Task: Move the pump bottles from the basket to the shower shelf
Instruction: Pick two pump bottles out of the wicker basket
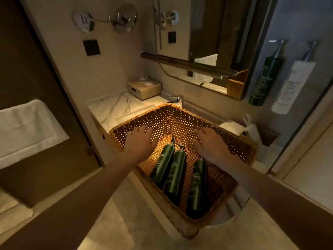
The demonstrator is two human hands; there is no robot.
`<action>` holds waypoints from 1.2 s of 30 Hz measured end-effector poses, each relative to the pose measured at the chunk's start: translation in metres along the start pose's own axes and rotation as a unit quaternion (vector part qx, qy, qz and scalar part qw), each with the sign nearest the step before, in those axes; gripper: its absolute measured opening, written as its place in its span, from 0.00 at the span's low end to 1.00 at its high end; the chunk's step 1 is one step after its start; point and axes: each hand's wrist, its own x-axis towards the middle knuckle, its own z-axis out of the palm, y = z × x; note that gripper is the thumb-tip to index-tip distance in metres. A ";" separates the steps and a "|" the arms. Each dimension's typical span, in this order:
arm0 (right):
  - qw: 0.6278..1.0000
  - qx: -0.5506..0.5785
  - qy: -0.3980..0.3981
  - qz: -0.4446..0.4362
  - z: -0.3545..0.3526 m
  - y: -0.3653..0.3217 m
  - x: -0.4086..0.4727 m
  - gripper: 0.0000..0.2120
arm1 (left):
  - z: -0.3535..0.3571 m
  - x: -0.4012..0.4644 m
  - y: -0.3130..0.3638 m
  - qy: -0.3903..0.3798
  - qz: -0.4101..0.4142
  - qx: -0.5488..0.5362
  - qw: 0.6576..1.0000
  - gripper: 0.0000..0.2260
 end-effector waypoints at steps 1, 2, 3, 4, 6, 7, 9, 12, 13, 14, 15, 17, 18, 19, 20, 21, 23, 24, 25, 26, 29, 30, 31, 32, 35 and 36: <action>1.000 -0.002 -0.011 0.002 0.005 0.000 0.006 0.22 | 0.007 0.008 0.001 -0.022 0.002 0.001 1.000 0.25; 1.000 -0.001 -0.018 0.002 0.010 0.001 0.012 0.22 | 0.015 0.017 0.002 -0.037 0.006 -0.005 0.999 0.26; 1.000 0.000 -0.022 0.004 0.017 0.001 0.016 0.22 | 0.025 0.025 0.004 -0.052 0.016 -0.009 0.998 0.26; 0.999 0.002 -0.036 0.012 0.023 0.001 0.017 0.22 | 0.032 0.032 0.007 -0.071 0.030 -0.015 0.997 0.27; 0.998 0.014 -0.041 0.038 0.033 0.003 0.020 0.23 | 0.045 0.047 0.012 -0.089 0.061 -0.024 0.994 0.27; 0.997 0.018 -0.044 0.053 0.035 0.005 0.020 0.23 | 0.050 0.055 0.012 -0.096 0.072 -0.029 0.992 0.27; 0.995 0.019 -0.061 0.078 0.037 0.005 0.020 0.24 | 0.058 0.070 0.011 -0.130 0.079 -0.043 0.987 0.27; 0.990 0.015 -0.089 0.110 0.043 0.005 0.020 0.25 | 0.072 0.085 0.012 -0.218 0.080 -0.093 0.968 0.30; 0.988 0.017 -0.091 0.120 0.046 0.004 0.020 0.25 | 0.077 0.089 0.012 -0.261 0.080 -0.106 0.956 0.31; 0.987 0.025 -0.091 0.130 0.050 0.004 0.020 0.25 | 0.082 0.092 0.013 -0.304 0.076 -0.118 0.942 0.33; 0.986 0.032 -0.091 0.139 0.054 0.003 0.020 0.25 | 0.089 0.096 0.013 -0.340 0.065 -0.134 0.929 0.35; 0.982 0.035 -0.104 0.152 0.063 0.002 0.020 0.25 | 0.101 0.099 0.015 -0.391 0.034 -0.167 0.905 0.34; 0.981 0.030 -0.110 0.155 0.067 0.002 0.020 0.26 | 0.107 0.100 0.016 -0.408 0.016 -0.180 0.895 0.33; 0.981 0.024 -0.114 0.156 0.070 0.003 0.020 0.26 | 0.112 0.100 0.018 -0.423 -0.007 -0.193 0.885 0.33; 0.980 0.018 -0.119 0.157 0.071 0.003 0.021 0.27 | 0.116 0.099 0.020 -0.432 -0.029 -0.210 0.877 0.34; 0.980 0.015 -0.120 0.157 0.073 0.004 0.021 0.27 | 0.120 0.099 0.021 -0.435 -0.053 -0.231 0.868 0.34; 0.980 0.015 -0.122 0.157 0.075 0.006 0.023 0.27 | 0.127 0.100 0.023 -0.427 -0.084 -0.273 0.858 0.32; 0.979 0.017 -0.127 0.158 0.076 0.007 0.023 0.27 | 0.129 0.101 0.023 -0.420 -0.089 -0.287 0.856 0.31; 0.978 0.018 -0.132 0.158 0.078 0.008 0.024 0.28 | 0.131 0.102 0.023 -0.412 -0.094 -0.300 0.855 0.30; 0.977 0.019 -0.139 0.159 0.080 0.009 0.025 0.28 | 0.132 0.102 0.022 -0.407 -0.100 -0.313 0.852 0.29; 0.973 0.026 -0.159 0.167 0.083 0.009 0.027 0.28 | 0.132 0.104 0.022 -0.384 -0.096 -0.320 0.861 0.29; 0.971 0.032 -0.164 0.173 0.084 0.009 0.029 0.28 | 0.130 0.105 0.022 -0.365 -0.083 -0.313 0.873 0.30; 0.969 0.040 -0.166 0.178 0.084 0.008 0.031 0.28 | 0.127 0.106 0.022 -0.343 -0.065 -0.306 0.886 0.30; 0.968 0.049 -0.166 0.182 0.085 0.006 0.034 0.28 | 0.123 0.107 0.022 -0.319 -0.045 -0.298 0.899 0.30; 0.964 0.084 -0.158 0.195 0.092 -0.005 0.044 0.27 | 0.108 0.107 0.017 -0.252 0.008 -0.306 0.918 0.28; 0.962 0.096 -0.158 0.202 0.097 -0.009 0.048 0.27 | 0.103 0.107 0.014 -0.230 0.020 -0.320 0.919 0.29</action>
